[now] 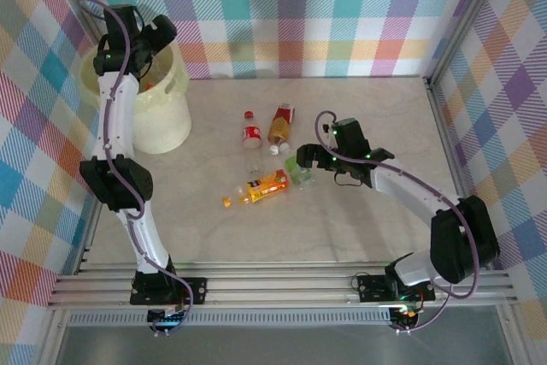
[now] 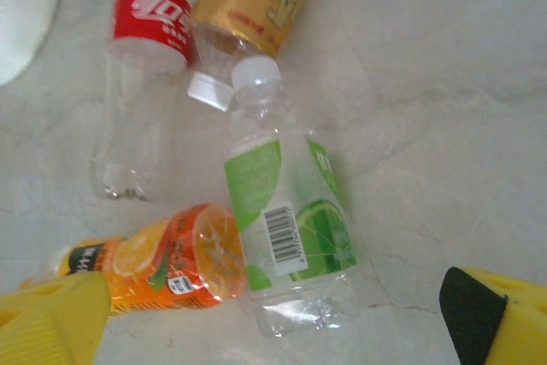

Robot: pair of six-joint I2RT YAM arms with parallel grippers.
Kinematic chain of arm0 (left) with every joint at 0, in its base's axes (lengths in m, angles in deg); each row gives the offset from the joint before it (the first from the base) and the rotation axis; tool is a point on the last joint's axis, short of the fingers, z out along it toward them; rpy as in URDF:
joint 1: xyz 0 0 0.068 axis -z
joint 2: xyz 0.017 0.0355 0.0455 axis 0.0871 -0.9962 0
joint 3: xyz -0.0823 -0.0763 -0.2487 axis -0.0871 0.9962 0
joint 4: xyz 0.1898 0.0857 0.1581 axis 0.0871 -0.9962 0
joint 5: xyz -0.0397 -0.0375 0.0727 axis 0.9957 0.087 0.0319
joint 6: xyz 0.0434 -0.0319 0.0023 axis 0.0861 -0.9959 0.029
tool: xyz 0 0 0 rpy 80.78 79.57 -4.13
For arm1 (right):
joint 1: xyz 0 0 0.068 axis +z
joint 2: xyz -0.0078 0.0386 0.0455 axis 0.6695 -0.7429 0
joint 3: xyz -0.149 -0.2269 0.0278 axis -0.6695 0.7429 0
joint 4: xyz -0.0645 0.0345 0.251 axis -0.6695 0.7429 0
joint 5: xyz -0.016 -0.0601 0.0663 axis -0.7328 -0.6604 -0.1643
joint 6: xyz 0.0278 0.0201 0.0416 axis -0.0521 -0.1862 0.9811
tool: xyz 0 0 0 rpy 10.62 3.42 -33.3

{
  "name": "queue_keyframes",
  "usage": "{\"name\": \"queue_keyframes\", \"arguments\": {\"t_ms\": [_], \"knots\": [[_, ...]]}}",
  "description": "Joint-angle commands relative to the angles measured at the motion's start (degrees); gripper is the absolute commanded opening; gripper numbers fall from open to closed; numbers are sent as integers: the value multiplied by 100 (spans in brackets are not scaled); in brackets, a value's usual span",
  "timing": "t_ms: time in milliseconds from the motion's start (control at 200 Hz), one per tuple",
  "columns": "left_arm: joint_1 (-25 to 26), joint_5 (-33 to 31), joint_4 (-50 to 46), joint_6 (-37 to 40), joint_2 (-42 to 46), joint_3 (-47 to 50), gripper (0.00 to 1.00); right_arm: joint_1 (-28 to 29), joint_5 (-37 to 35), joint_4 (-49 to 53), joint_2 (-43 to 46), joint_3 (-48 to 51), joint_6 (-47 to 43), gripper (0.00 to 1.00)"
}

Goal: Put the plastic bottles in the bin

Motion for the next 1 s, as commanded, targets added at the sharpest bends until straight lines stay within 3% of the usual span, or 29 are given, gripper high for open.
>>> {"name": "queue_keyframes", "arguments": {"t_ms": [0,195,520,770,1000], "knots": [[214,270,205,183,733,455,99,173,114,125,-186,49,-351,100],[318,721,487,144,1530,1394,100,424,-403,18,-607,45,-485,98],[318,997,1083,85,2856,3198,100,606,-636,-94,-1279,-168,-551,92],[450,1292,1217,-297,3340,3981,100,614,-819,-257,-1742,-373,-801,80],[1110,1160,1249,-384,3429,4178,100,633,-875,-581,-1704,-276,-808,63]]}}
